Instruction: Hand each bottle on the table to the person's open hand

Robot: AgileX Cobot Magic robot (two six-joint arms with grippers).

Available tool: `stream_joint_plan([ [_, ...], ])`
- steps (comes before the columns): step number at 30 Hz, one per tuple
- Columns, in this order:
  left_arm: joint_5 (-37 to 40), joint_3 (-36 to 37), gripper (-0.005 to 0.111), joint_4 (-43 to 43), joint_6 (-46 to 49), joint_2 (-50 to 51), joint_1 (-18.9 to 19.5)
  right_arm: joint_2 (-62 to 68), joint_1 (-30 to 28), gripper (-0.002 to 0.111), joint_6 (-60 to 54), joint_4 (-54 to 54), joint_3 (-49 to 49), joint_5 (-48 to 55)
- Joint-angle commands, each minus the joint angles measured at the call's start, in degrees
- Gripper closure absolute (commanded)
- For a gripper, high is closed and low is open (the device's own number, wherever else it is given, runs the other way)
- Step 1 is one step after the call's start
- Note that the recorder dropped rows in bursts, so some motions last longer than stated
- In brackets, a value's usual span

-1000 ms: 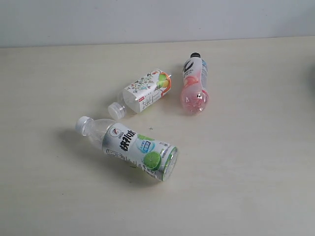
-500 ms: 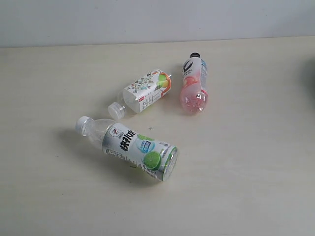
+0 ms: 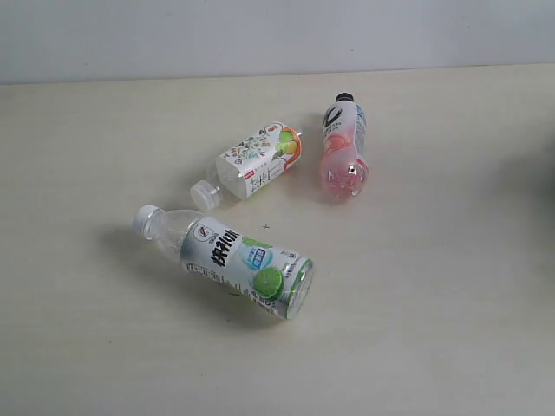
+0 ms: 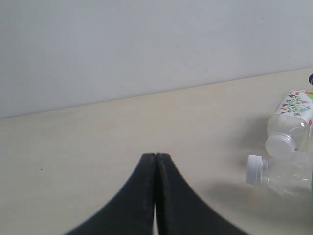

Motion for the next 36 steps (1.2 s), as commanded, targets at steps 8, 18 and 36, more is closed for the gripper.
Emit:
stream_joint_plan([
  [8,-0.05,0.04,0.106,-0.32,0.07,-0.37,0.13,-0.25,0.13,0.108,0.07,-0.34,0.26,-0.61],
  [18,-0.05,0.04,0.106,-0.32,0.07,-0.37,0.13,-0.25,0.13,0.108,1.03,-5.5,0.26,0.41],
  [36,-0.05,0.04,0.106,-0.32,0.07,-0.37,0.13,61.64,0.13,0.108,-14.32,21.02,-30.01,33.92],
])
